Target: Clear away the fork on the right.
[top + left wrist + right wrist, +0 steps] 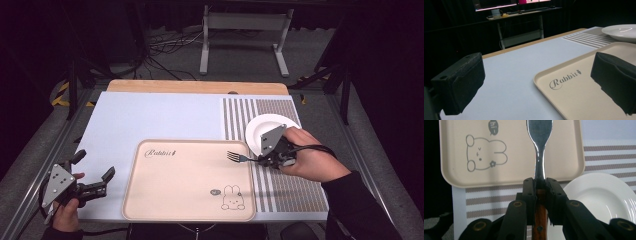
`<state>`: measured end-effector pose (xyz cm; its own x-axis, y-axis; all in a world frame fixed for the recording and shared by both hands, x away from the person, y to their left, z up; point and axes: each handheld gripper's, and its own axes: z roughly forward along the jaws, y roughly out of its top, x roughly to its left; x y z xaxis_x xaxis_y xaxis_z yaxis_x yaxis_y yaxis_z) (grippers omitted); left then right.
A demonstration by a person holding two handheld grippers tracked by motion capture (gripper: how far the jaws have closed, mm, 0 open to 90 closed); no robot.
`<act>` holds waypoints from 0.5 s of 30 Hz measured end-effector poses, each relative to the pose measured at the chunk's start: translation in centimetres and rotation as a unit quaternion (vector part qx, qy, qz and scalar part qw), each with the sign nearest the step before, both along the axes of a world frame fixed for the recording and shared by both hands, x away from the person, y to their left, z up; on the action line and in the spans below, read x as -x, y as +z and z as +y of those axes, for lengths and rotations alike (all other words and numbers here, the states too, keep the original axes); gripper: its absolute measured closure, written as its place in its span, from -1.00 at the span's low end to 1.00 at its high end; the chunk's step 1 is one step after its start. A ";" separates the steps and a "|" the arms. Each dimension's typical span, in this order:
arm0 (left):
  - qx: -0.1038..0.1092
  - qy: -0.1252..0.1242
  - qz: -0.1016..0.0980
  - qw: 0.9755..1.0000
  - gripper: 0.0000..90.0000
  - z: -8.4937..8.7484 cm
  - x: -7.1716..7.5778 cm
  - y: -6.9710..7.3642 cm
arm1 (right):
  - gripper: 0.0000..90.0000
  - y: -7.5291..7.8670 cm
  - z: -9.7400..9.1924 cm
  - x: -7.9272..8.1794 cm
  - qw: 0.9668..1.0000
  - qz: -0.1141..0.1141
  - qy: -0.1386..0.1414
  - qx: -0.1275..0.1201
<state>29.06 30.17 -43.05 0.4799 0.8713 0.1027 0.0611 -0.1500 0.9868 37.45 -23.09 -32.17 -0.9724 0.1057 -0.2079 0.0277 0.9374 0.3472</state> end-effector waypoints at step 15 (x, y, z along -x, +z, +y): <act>0.001 -0.002 -0.001 1.000 -1.00 0.0 0.0 0.0 | 0.75 -0.1 3.2 0.0 0.993 0.056 -0.100 -0.042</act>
<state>29.03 30.21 -43.01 0.4829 0.8697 0.1022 0.0590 -0.1487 0.9871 37.48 -19.88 -32.29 -0.9468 0.3109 -0.0824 0.2526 0.8773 0.4080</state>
